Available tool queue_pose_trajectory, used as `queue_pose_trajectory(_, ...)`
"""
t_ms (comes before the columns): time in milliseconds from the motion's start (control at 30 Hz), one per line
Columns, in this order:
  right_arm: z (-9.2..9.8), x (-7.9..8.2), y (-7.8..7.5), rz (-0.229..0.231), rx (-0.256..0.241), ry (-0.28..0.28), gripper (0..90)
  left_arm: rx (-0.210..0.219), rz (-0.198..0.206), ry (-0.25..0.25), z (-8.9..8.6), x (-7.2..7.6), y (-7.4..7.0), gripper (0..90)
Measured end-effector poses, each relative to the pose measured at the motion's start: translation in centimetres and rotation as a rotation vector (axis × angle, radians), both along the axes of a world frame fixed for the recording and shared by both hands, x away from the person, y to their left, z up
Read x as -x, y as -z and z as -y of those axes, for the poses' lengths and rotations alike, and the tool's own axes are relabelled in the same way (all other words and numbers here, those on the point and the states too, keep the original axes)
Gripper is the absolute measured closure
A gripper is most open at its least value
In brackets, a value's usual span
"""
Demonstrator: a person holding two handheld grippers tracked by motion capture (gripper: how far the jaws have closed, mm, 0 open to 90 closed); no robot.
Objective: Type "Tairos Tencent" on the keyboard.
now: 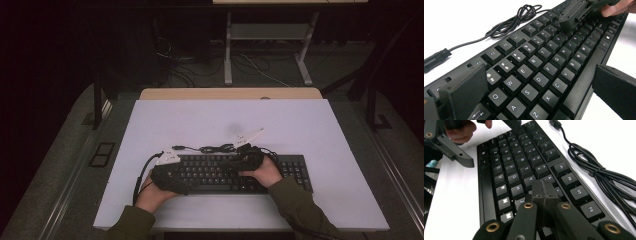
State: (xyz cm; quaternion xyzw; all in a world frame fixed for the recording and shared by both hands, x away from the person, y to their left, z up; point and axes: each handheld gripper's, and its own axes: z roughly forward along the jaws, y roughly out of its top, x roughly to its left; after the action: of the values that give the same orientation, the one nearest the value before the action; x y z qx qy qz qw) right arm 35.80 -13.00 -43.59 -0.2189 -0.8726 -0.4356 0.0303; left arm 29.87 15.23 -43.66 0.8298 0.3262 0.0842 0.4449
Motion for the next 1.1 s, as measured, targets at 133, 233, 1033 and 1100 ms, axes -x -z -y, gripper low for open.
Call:
queue_pose_trajectory(133, -0.05, 0.03, 0.13, 0.004, 0.023, -0.004, 89.5, 0.0, 0.0, 0.001, 0.0, 0.0, -0.01, 0.0)
queue_pose_trajectory(233, -0.1, 0.05, 0.19, 0.006, 0.03, -0.005, 89.4, 0.0, 0.0, 0.001, -0.01, 0.0, 0.01, 0.0)
queue_pose_trajectory(1033, -0.03, 0.04, 0.34, 0.003, 0.044, -0.007, 89.5, 0.0, 0.001, 0.003, 0.03, 0.01, 0.01, 0.0)
queue_pose_trajectory(1100, -0.05, 0.08, 0.29, 0.0, 0.04, -0.007, 89.4, 0.0, 0.001, 0.003, 0.03, 0.01, 0.01, 0.0)
